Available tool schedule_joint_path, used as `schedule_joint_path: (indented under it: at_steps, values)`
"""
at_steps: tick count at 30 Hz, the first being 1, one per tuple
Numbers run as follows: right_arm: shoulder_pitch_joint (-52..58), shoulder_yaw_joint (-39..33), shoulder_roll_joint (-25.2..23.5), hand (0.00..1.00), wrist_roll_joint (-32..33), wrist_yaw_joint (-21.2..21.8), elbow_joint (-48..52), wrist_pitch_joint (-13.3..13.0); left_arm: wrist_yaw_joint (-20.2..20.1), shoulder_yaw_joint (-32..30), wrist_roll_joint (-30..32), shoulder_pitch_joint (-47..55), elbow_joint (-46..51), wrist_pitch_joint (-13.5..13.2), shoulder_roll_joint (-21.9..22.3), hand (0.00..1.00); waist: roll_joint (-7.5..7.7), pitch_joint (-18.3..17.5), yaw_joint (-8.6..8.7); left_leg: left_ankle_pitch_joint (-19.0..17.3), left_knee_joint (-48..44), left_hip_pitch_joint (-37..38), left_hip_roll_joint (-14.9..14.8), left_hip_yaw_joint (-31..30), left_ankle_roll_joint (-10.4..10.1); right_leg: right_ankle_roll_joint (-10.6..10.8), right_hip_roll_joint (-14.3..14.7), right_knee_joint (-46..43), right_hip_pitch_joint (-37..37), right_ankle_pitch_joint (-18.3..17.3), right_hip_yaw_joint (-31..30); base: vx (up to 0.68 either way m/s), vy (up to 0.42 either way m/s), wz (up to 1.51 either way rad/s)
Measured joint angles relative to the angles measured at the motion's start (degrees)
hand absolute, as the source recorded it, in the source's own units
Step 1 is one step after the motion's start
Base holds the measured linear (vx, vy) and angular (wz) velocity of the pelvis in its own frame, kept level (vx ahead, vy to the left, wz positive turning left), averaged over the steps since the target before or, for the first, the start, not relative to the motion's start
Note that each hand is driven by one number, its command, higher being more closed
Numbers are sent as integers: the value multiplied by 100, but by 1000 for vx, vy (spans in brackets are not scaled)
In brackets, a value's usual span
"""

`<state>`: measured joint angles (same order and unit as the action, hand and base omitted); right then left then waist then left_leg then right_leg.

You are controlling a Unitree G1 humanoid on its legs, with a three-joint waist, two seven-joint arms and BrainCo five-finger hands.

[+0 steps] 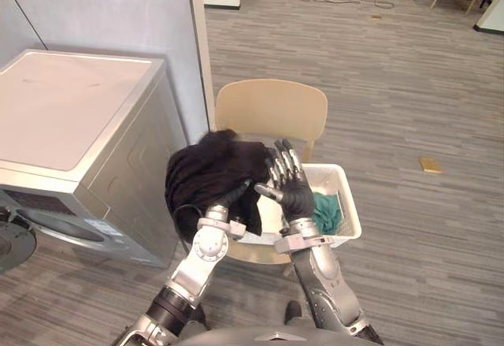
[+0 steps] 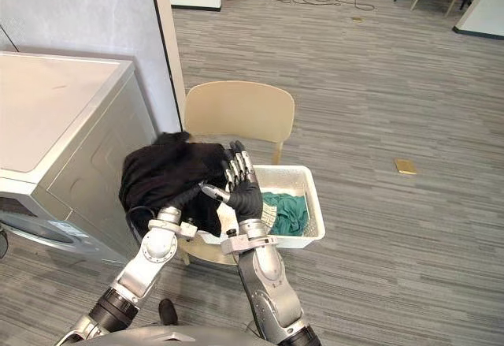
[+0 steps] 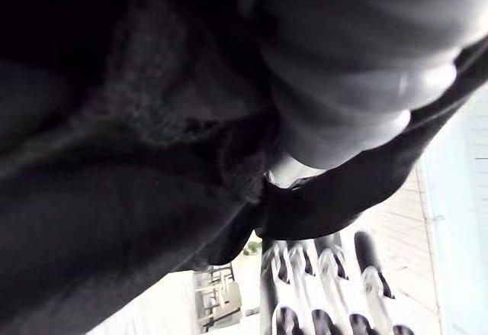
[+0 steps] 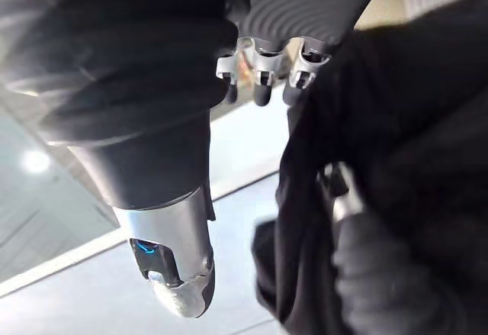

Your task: Pick up the laundry basket with both hands and put the clothes into the washing machine.

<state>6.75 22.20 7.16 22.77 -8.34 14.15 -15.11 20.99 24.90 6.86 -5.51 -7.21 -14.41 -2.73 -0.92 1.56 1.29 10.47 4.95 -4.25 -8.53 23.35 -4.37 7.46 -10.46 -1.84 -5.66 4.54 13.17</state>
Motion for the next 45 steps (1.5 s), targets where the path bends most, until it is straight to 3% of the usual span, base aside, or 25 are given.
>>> schedule_joint_path:
  at_steps: [8, 16, 24, 26, 27, 28, 29, 30, 31, 32, 33, 34, 35, 37, 38, 39, 40, 41, 42, 45]
  values:
    - [-9, -1845, 2, 0, -637, -594, 16, 11, 1, -759, -111, 507, 382, -41, 5, 100, -204, -138, 66, -27, 0, 61, -15, 21, -10, -7, 50, 123, 99, 5, -82, 4, -3, -1]
    - [335, -2891, -436, 0, -738, -949, 61, 3, -8, -1212, -226, 769, 893, -70, 112, 100, -264, -167, 110, -75, -3, 135, -40, 28, -57, -26, 92, 208, 200, 19, -118, 18, -8, 0]
    - [23, -4410, -425, 0, -1242, -1740, -547, 36, -7, -1985, -453, 1053, 1327, -192, 302, 100, -272, -93, 85, -76, -334, -147, -157, -213, 21, -85, 163, 183, 251, 65, 79, 15, -18, 14]
    - [-174, -4716, -369, 0, -1432, -2133, -631, 136, 59, -2053, -521, 1057, 1509, -215, 356, 100, -414, 64, 79, -318, -772, -595, -422, -428, 132, -191, 358, -97, 134, -86, 314, -108, -76, 66]
    - [-181, -4747, -376, 0, -1435, -2221, -621, 174, 106, -2071, -557, 1054, 1525, -215, 334, 100, -432, 123, 121, -490, -872, -701, -535, -311, 328, -295, 543, -111, 176, -167, 315, -90, -116, 67]
    - [-184, -4756, -414, 0, -1434, -2236, -614, 187, 123, -2095, -560, 1041, 1527, -215, 327, 100, -345, 158, 173, -714, -1011, -712, -571, -79, 611, -390, 548, -10, 250, -210, 293, -86, -106, 99]
    - [-216, -4773, -446, 0, -1425, -2203, -611, 175, 133, -2147, -562, 982, 1547, -228, 351, 100, -191, 319, 159, -1134, -1992, -896, -877, 432, 922, -453, 421, 8, 308, -182, 561, -79, -39, 75]
    - [-262, -4800, -420, 0, -1423, -2149, -578, 176, 137, -2109, -563, 1004, 1551, -246, 404, 100, -299, 350, 55, -1381, -3464, -979, -1312, 769, 1031, -473, 432, -199, 328, -175, 644, -63, 5, 52]
    - [-261, -4762, -429, 0, -1416, -2069, -505, 173, 132, -2069, -562, 1023, 1551, -246, 402, 100, -335, 366, 35, -1488, -4055, -917, -1476, 925, 1077, -503, 474, -274, 359, -204, 681, -32, 27, 48]
    - [-185, -4724, -445, 0, -1411, -1923, -277, 86, 109, -2005, -553, 1048, 1552, -262, 400, 100, -560, 335, 73, -1578, -4163, -947, -1595, 1155, 1037, -540, 580, -538, 346, -312, 923, -9, -16, 121]
    - [-140, -4696, -493, 0, -1410, -1790, -152, -23, 112, -2003, -544, 991, 1590, -320, 359, 100, -356, 316, 282, -1338, -3159, -879, -1011, 1045, 923, -617, 428, -593, 233, -589, 1072, -60, -28, 158]
    - [-149, -4718, -551, 0, -1409, -1731, -106, -80, 120, -2039, -549, 948, 1589, -352, 309, 100, -217, 303, 396, -1495, -2977, -721, -851, 1016, 1109, -598, 244, -527, 177, -562, 1207, -125, -24, 144]
    - [-192, -4710, -602, 0, -1412, -1593, -14, -135, 192, -2086, -545, 911, 1563, -414, 325, 100, -209, 316, 271, -2242, -4146, -522, -1276, 1516, 1289, -609, 239, -535, 164, -387, 1496, -97, -29, 104]
    - [-211, -4702, -664, 0, -1414, -1544, 256, -268, 269, -2048, -538, 956, 1493, -420, 338, 100, -295, 355, 250, -2362, -4310, 79, -1574, 1673, 813, -647, 352, -489, 275, -313, 1881, -48, 12, 99]
    - [-234, -4717, -657, 0, -1411, -1545, 302, -364, 265, -1989, -531, 963, 1475, -419, 347, 100, -366, 323, 303, -2451, -3932, 292, -1577, 1624, 290, -640, 368, -483, 255, -267, 2114, -68, 150, 117]
    - [-316, -4728, -659, 0, -1410, -1537, 304, -408, 255, -1986, -475, 939, 1472, -421, 360, 100, -456, 292, 355, -2625, -3204, 477, -1373, 1617, -287, -635, 344, -483, 182, -171, 2352, -129, 243, 108]
    - [-386, -4717, -710, 0, -1412, -1507, 300, -426, 251, -2012, -416, 943, 1444, -423, 331, 100, -392, 322, 335, -2710, -2760, 536, -1198, 1686, -479, -624, 262, -478, 126, -74, 2452, -194, 307, 89]
    - [-414, -4698, -851, 0, -1416, -1433, 357, -439, 231, -2024, -385, 972, 1277, -423, 309, 100, -183, 379, 315, -2508, -2494, 542, -852, 1698, -348, -613, -10, -448, 127, 105, 2509, -218, 322, 68]
    - [-405, -4705, -877, 0, -1415, -1404, 500, -469, 220, -2033, -384, 1013, 1126, -421, 313, 100, -125, 360, 317, -2426, -2240, 536, -530, 1593, -221, -568, -189, -362, 148, 251, 2541, -185, 263, 61]
    - [-404, -4702, -876, 0, -1416, -1340, 639, -528, 184, -2037, -370, 1082, 1070, -421, 344, 100, -143, 374, 339, -2336, -1971, 513, -78, 1419, -64, -563, -558, -315, 161, 588, 2535, -135, 261, 48]
